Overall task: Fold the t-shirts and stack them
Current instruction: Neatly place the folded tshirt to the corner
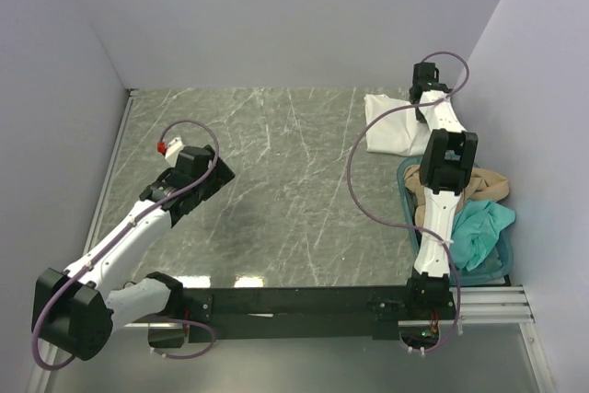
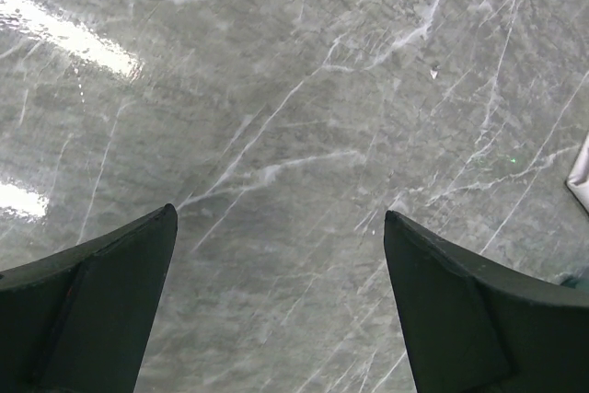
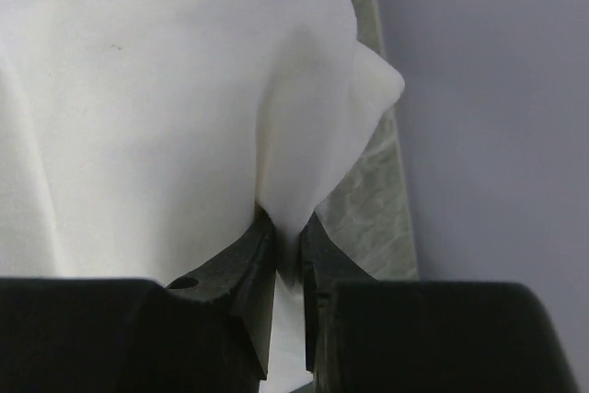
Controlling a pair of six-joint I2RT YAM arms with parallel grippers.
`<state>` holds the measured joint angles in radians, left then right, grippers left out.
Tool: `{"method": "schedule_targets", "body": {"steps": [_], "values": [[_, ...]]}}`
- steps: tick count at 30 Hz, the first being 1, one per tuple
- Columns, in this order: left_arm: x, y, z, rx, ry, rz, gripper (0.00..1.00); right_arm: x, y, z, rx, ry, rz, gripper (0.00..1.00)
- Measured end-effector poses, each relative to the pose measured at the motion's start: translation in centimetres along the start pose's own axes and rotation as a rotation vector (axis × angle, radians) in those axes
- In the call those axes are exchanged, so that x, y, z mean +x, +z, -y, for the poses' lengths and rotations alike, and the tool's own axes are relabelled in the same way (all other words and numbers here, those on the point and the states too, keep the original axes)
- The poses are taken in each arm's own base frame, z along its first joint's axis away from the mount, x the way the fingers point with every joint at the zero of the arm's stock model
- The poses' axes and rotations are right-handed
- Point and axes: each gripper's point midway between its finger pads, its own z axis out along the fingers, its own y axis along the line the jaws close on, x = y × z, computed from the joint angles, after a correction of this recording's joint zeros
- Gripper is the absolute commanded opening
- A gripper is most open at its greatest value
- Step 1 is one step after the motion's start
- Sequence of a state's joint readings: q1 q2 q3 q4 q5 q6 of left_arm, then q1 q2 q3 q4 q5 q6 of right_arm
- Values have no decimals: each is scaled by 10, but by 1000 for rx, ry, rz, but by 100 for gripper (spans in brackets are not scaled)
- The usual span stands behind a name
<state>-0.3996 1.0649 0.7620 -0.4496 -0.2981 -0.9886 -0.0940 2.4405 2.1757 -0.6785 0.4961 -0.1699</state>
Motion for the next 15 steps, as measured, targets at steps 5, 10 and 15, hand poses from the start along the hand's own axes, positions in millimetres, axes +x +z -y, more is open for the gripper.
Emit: {"method": "schedule_targets", "body": {"steps": [5,10,15], "values": [[-2,9,6,-6,19,-5,99,-6,10,26,43,5,21,14],[-3,15,11,-11,36,-11,99,-31,11,44,72,19,104,16],[-4,15,12,-15,37,-10,99,-52,11,51,100,28,166,56]]}}
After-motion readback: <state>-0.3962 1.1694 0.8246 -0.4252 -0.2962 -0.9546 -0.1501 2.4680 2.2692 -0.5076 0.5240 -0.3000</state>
